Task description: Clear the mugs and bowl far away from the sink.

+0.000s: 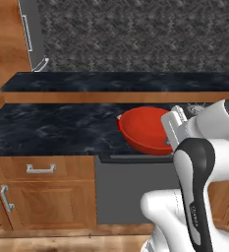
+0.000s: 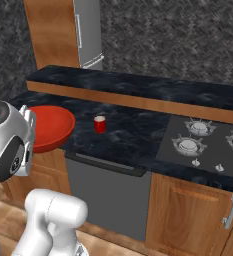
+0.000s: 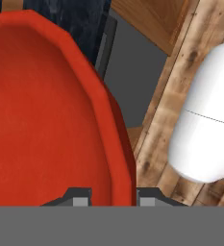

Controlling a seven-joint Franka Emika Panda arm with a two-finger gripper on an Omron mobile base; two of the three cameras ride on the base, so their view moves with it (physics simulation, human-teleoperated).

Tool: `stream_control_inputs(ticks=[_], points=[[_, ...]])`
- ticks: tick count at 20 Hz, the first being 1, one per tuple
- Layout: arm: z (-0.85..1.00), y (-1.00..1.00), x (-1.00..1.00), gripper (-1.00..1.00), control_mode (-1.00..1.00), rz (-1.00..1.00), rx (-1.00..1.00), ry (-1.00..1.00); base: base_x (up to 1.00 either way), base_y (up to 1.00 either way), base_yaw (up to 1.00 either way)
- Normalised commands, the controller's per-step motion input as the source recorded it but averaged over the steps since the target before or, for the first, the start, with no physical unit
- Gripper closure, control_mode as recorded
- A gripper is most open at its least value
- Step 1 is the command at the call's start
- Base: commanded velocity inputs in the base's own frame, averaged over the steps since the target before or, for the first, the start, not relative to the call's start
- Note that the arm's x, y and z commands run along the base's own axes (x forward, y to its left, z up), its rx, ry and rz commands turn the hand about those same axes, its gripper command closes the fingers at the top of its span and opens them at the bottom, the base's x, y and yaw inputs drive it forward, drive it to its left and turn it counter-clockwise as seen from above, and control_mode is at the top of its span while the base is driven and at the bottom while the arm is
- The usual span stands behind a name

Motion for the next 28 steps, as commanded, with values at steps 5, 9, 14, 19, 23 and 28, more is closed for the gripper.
stream_control_inputs(ticks=[5, 9, 14, 19, 23, 28], points=[[0.0, 0.0, 0.0, 1.0, 1.0, 0.0, 0.0, 0.0, 0.97, 1.0, -0.21], [0.0, 0.0, 0.0, 1.0, 1.0, 0.0, 0.0, 0.0, 0.94, 0.96, -0.21], [0.0, 0.0, 0.0, 1.0, 1.0, 0.0, 0.0, 0.0, 0.45, 0.01, -0.04], [0.0, 0.0, 0.0, 1.0, 1.0, 0.0, 0.0, 0.0, 0.6, 0.07, -0.25], [0.0, 0.0, 0.0, 1.0, 1.0, 0.0, 0.0, 0.0, 0.57, 0.22, -0.3], [0.0, 0.0, 0.0, 1.0, 1.0, 0.0, 0.0, 0.0, 0.16, 0.31, -0.2]])
